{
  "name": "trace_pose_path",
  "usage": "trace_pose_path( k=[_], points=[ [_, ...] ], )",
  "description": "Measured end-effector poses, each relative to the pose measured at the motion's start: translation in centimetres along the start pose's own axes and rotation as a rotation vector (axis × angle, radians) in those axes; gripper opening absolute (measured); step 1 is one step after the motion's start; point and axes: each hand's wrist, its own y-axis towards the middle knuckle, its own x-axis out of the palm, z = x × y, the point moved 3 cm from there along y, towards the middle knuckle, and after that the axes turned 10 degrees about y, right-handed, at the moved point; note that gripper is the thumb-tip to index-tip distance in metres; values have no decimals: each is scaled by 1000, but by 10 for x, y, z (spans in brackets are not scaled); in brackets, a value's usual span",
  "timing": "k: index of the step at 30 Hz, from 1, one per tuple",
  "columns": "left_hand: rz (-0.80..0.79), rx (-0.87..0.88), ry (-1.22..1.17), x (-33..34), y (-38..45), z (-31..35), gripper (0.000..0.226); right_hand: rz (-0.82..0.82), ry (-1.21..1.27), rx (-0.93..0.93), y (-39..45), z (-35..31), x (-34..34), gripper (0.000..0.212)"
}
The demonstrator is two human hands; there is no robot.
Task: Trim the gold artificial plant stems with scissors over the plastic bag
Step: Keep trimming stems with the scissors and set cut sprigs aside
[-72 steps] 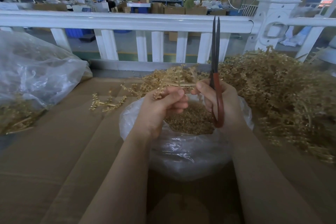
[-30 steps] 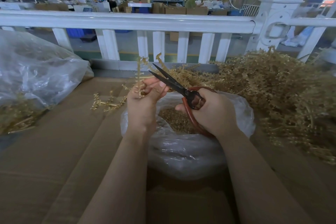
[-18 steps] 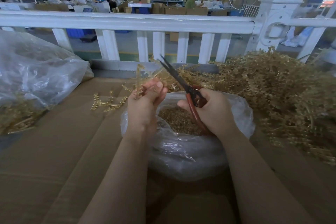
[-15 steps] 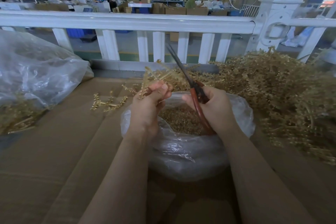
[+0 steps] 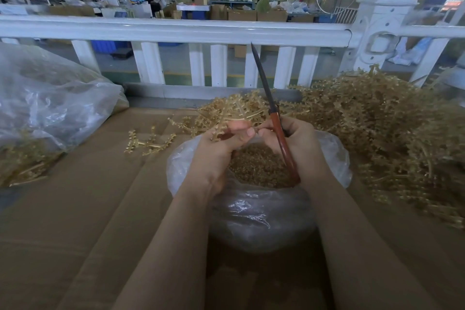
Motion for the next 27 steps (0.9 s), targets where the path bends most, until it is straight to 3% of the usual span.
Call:
trace_pose_path(
  k=[9,15,21,24,27],
  points=[
    [-23,-65,-181,-14,1,6,52,30,-3,-2,4,4,-7,37],
    [12,-34,-6,-13,1,4,14,-49,-55,17,2,0,-4,23],
    [154,37,-19,-16,3,4,13,-68,-150,8,-1,-2,1,16],
    [225,64,3,-19,4,3,7,-50,-290,-61,-5,-3,-1,40],
    [235,93,3,-18,5,4,14,-67,-482,-153,-9,-5,2,40]
  ],
)
